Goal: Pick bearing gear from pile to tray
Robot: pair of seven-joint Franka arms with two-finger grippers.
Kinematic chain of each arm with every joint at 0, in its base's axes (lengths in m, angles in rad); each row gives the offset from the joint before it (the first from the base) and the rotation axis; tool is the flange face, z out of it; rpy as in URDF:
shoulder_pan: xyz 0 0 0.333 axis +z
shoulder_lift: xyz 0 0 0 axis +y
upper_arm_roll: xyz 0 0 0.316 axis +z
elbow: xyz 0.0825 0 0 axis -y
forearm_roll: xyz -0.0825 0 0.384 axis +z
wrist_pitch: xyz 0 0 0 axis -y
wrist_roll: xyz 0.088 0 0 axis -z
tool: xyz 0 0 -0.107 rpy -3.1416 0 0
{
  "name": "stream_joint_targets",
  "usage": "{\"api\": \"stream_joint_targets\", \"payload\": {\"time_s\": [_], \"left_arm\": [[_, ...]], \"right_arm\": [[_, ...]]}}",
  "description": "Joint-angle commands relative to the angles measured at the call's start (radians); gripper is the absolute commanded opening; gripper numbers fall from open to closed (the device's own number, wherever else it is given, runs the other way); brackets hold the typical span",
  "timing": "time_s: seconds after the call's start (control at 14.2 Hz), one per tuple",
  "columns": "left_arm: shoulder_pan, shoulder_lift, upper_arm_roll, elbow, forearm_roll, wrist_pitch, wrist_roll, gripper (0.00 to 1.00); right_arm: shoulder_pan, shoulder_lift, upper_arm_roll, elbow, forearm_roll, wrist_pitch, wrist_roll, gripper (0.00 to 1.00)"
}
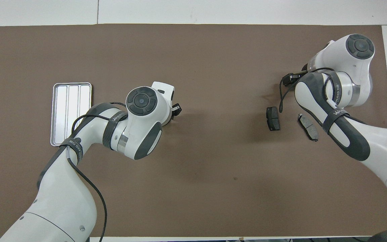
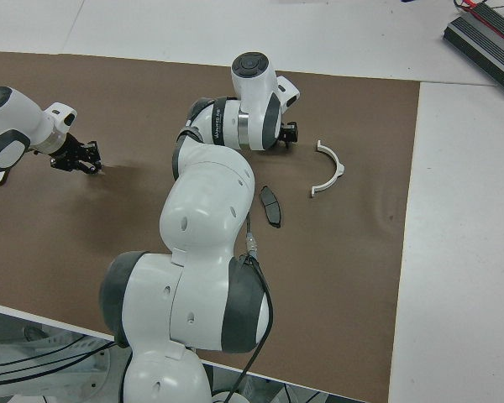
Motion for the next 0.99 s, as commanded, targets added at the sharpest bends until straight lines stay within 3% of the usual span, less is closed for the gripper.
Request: {"api": "stream_joint_targets", "payload": {"time_s": [0.0,0.14,0.56,0.71,0.92], "left_arm": [[-0.004,-0.004,0.006,-0.023,0.010,0.019,-0.009,0.27],[-0.004,-0.006,0.007,-0.028,0.014,0.011,-0.009,0.26],[0.034,-0.021,0.012,0.080,0.050,-0.193,0.004,0.22],[0.116,-0.106,0.012,0.065,0.056,-0.259,0.105,0.22],[0.320,-0.173,0.010,0.048,0.056,-0.342,0.514,0.22]], "right_arm": [[-0.010,-0.002,0.009,-0.020,-0.023,0.025,0.024,0.29],[-0.010,-0.002,0.009,-0.020,-0.023,0.026,0.024,0.00],[-0.001,-0.021,0.008,0.005,-0.031,-0.026,0.021,0.00],[0.015,-0.045,0.013,0.100,-0.038,-0.191,0.025,0.00],[0.081,-0.117,0.022,0.238,-0.012,-0.474,0.100,0.00]]}}
